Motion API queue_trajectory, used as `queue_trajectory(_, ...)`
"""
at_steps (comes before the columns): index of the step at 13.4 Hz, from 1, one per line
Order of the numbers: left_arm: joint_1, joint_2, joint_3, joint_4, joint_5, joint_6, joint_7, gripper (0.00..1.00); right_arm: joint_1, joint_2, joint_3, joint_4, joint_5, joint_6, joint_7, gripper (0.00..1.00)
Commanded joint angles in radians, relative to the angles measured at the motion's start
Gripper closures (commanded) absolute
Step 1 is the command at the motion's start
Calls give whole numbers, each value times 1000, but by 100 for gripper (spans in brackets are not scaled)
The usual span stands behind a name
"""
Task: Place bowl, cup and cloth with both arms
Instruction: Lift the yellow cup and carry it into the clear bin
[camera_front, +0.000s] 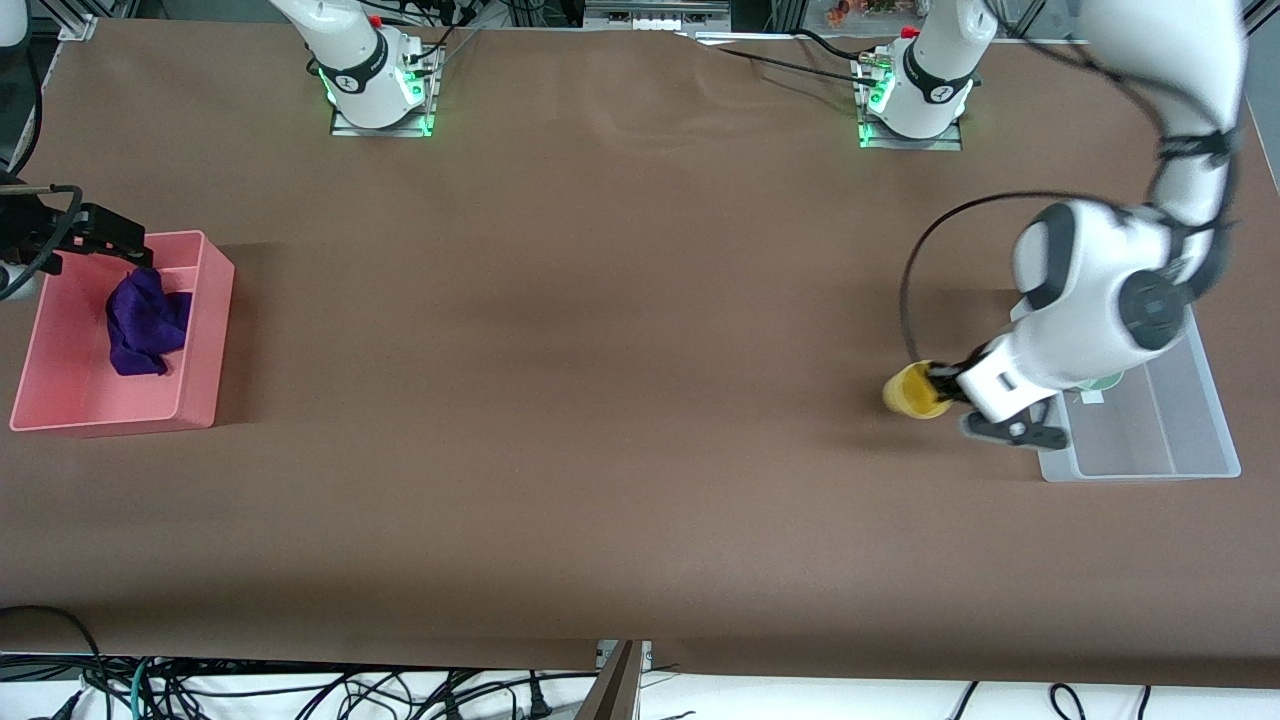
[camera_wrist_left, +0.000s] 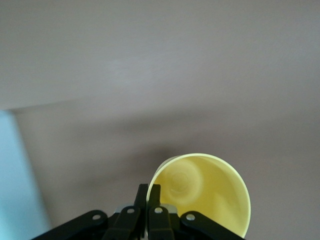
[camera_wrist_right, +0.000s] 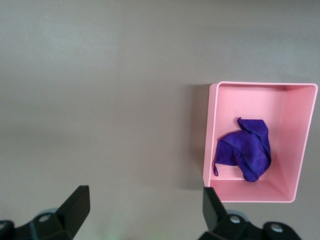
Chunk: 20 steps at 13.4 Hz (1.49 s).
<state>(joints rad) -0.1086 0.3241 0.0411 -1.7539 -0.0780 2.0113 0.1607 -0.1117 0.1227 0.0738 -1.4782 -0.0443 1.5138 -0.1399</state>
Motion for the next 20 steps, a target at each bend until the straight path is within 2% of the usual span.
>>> queue_trajectory(1, 75, -53, 32, -2, 29, -60, 249, 100, 4, 12, 3, 33, -11, -26, 11, 0)
queue_trajectory(4, 110, -50, 150, -7, 30, -56, 620, 100, 3, 14, 3, 33, -13, -26, 13, 0)
queue_trajectory(6, 150, -39, 186, -16, 47, -49, 764, 100, 3, 12, -2, 33, -13, -26, 11, 0)
queue_trajectory(9, 220, 12, 194, -33, 124, 70, 894, 100, 1, 14, -3, 33, -13, -24, 11, 0)
queue_trajectory(12, 270, 65, 192, -134, 112, 187, 922, 100, 1, 12, -3, 33, -11, -24, 10, 0)
queue_trajectory(14, 277, 65, 192, -182, 101, 280, 915, 100, 1, 14, -3, 33, -11, -24, 10, 0)
queue_trajectory(15, 277, 65, 191, -183, 98, 288, 904, 58, 1, 12, -3, 33, -11, -24, 10, 0)
queue_trajectory(16, 277, 69, 191, -185, 81, 285, 889, 1, 1, 14, -3, 33, -11, -24, 10, 0)
queue_trajectory(20, 277, 15, 148, -171, 46, 215, 860, 0, 1, 12, -3, 33, -11, -24, 10, 0)
